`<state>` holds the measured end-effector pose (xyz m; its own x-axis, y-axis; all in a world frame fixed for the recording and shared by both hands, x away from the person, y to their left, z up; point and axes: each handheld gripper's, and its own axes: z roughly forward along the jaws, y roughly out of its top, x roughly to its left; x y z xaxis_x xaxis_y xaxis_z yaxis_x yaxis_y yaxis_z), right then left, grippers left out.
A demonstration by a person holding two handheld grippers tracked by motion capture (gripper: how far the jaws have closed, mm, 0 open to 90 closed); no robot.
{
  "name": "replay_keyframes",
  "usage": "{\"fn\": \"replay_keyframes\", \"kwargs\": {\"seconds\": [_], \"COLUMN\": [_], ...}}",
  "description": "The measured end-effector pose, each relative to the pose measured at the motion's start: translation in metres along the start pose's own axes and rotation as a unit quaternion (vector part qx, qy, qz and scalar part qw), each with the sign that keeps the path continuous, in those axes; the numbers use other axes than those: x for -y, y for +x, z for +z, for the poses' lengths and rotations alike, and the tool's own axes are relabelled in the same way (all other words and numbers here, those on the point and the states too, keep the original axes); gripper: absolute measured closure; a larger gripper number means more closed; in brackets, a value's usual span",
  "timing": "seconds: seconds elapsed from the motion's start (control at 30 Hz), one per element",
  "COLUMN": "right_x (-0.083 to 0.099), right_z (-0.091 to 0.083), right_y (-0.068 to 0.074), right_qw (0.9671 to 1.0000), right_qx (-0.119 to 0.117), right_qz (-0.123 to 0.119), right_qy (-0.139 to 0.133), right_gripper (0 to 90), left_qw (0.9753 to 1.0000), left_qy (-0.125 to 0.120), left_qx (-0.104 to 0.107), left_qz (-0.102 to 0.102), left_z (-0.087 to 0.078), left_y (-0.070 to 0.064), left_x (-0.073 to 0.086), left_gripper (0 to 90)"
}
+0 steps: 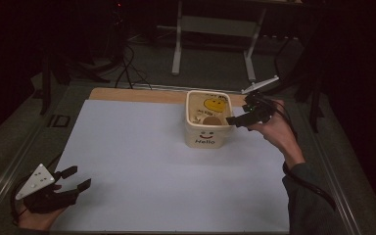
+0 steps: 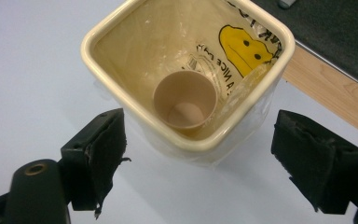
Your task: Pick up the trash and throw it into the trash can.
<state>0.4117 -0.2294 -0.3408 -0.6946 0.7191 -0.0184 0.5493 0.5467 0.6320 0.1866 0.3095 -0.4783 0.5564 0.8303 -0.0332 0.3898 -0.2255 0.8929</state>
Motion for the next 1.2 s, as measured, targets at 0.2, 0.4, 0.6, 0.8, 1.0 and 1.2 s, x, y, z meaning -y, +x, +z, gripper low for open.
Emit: {"fn": "replay_keyframes", "kwargs": {"seconds": [0.2,0.4,0.6,0.8,1.0,1.2], "right_x": [0.012,0.036,0.060,0.081,0.098,0.113], "right_z": [-0.001,-0.001,-0.002,-0.002,-0.004,-0.004], "right_y": [0.000,0.001,0.000,0.001,0.004,0.009], "right_qw": [0.9998,0.9986,0.9966,0.9933,0.9895,0.9856], "right_qx": [-0.003,-0.002,-0.001,-0.001,-0.008,-0.018], "right_qz": [0.009,0.014,0.026,0.032,0.035,0.035], "right_qy": [-0.017,-0.052,-0.078,-0.111,-0.140,-0.164], "right_gripper": [17.1,17.1,17.1,17.1,17.1,17.1], "left_qw": [1.0000,1.0000,1.0000,1.0000,1.0000,1.0000], "left_qy": [0.000,-0.002,-0.001,-0.002,-0.001,-0.003], "left_qx": [0.000,-0.001,-0.001,-0.002,-0.003,-0.003], "left_qz": [-0.001,-0.002,-0.002,-0.003,-0.004,-0.004], "left_z": [0.000,-0.001,0.000,0.000,-0.001,-0.001], "left_y": [0.000,0.000,0.000,0.000,0.001,0.001], "left_x": [0.000,0.000,0.001,0.001,0.001,0.001], "left_gripper": [33.7,33.7,33.7,33.7,33.7,33.7]}}
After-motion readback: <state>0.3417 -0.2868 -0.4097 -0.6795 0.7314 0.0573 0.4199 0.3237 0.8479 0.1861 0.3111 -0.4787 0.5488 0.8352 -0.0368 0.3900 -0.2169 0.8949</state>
